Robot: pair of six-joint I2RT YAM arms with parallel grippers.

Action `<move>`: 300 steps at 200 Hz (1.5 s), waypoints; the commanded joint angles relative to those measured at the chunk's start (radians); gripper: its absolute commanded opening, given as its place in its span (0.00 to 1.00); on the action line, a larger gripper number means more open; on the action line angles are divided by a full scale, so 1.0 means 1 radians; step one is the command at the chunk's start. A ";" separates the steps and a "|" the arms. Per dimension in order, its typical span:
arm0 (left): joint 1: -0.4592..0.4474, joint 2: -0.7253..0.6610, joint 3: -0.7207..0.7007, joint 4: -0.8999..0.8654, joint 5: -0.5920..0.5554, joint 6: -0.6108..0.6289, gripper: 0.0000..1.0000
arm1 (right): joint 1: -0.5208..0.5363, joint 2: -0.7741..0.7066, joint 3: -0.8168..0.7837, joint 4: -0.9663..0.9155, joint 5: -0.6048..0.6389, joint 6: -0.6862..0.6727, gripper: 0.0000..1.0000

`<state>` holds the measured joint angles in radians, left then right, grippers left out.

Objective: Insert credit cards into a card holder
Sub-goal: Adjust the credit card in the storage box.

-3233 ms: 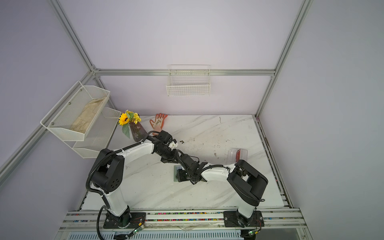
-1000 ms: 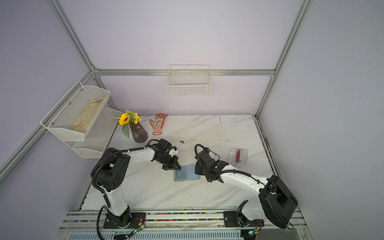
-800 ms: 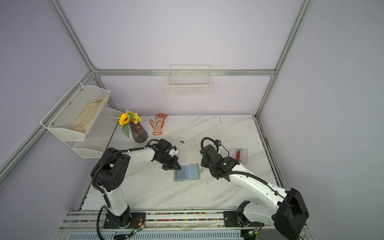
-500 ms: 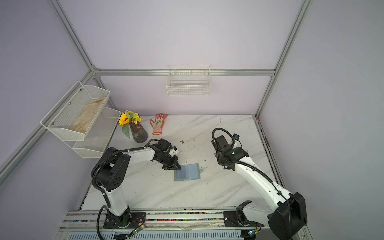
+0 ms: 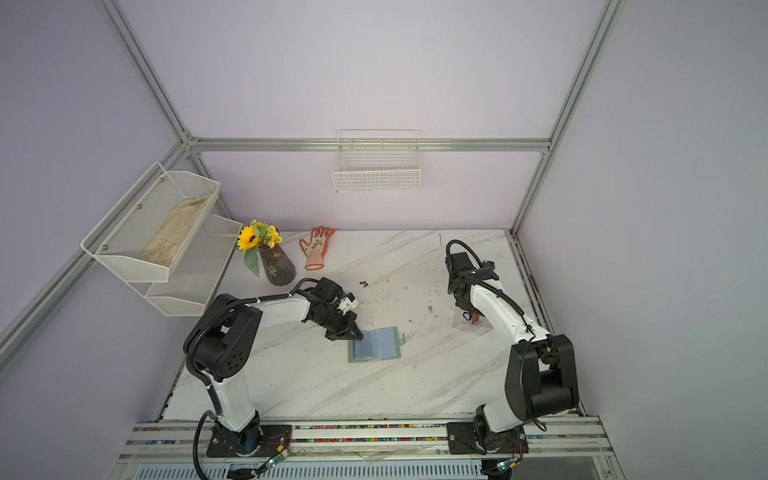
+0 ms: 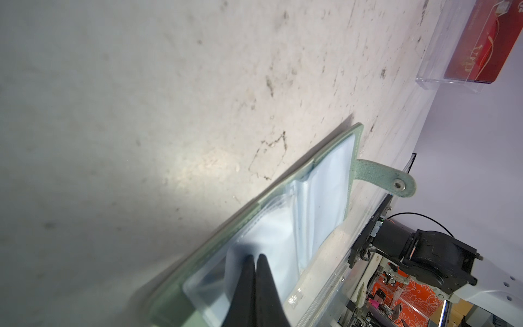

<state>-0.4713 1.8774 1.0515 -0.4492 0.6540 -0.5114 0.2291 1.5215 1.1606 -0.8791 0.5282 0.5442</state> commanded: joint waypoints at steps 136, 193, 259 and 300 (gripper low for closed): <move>-0.009 0.063 -0.027 -0.077 -0.109 0.020 0.00 | -0.083 0.200 0.061 0.007 -0.059 -0.166 0.51; -0.009 0.061 -0.030 -0.077 -0.113 0.017 0.00 | -0.087 0.272 0.060 0.045 -0.086 -0.209 0.51; -0.009 0.067 -0.030 -0.076 -0.119 0.011 0.00 | -0.087 0.304 0.072 0.070 -0.121 -0.264 0.38; -0.008 0.060 -0.030 -0.083 -0.123 0.010 0.00 | -0.086 0.293 0.054 0.100 -0.189 -0.311 0.20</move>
<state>-0.4713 1.8793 1.0515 -0.4492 0.6548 -0.5121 0.1535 1.7798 1.2442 -0.8230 0.4084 0.2718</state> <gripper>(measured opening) 0.047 0.238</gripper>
